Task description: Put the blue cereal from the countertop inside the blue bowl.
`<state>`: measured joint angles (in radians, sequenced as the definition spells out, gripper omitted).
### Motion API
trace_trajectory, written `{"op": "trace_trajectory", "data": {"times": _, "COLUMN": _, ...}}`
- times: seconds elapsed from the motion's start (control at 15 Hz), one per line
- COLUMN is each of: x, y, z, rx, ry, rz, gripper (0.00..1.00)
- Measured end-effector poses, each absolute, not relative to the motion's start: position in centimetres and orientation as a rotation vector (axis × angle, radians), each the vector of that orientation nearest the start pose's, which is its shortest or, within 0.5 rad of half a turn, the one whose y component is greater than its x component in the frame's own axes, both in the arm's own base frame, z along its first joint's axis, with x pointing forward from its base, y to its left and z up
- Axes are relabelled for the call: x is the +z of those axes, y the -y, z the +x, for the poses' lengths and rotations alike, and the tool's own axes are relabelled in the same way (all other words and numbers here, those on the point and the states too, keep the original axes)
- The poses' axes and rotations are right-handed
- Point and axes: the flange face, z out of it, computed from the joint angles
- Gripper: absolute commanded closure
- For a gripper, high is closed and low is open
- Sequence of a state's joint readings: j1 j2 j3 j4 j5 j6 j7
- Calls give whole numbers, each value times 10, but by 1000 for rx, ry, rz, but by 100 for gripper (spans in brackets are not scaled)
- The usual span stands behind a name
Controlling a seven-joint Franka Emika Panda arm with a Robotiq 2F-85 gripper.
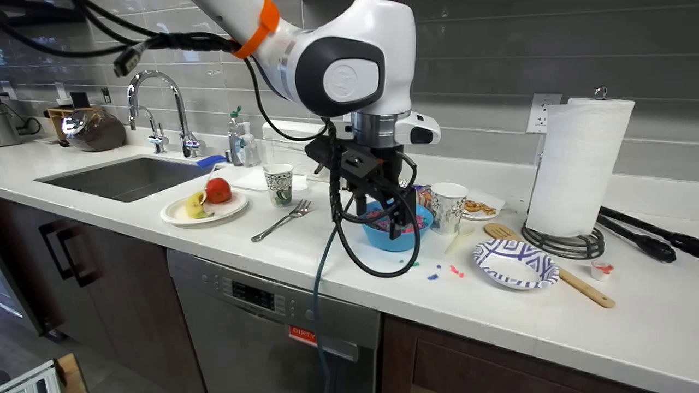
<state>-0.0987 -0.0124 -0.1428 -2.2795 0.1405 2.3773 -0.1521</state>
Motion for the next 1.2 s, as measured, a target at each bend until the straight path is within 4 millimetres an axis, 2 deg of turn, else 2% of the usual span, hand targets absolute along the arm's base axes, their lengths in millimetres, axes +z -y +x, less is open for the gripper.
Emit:
{"op": "trace_trajectory", "data": {"times": 0.2, "x": 371, "y": 124, "z": 511, "rx": -200, "ry": -268, "rz": -3042, "gripper": 0}}
{"op": "trace_trajectory", "data": {"times": 0.33, "x": 367, "y": 124, "z": 511, "rx": -191, "ry": -170, "rz": -3053, "gripper": 0}}
{"op": "trace_trajectory", "data": {"times": 0.67, "x": 348, "y": 134, "z": 510, "rx": -129, "ry": 154, "rz": -3052, "gripper": 0}}
{"op": "trace_trajectory", "data": {"times": 1.0, "x": 325, "y": 150, "z": 523, "rx": -103, "ry": 416, "rz": -3023, "gripper": 0}}
{"op": "trace_trajectory", "data": {"times": 1.2, "x": 310, "y": 158, "z": 532, "rx": -77, "ry": 504, "rz": -3012, "gripper": 0}}
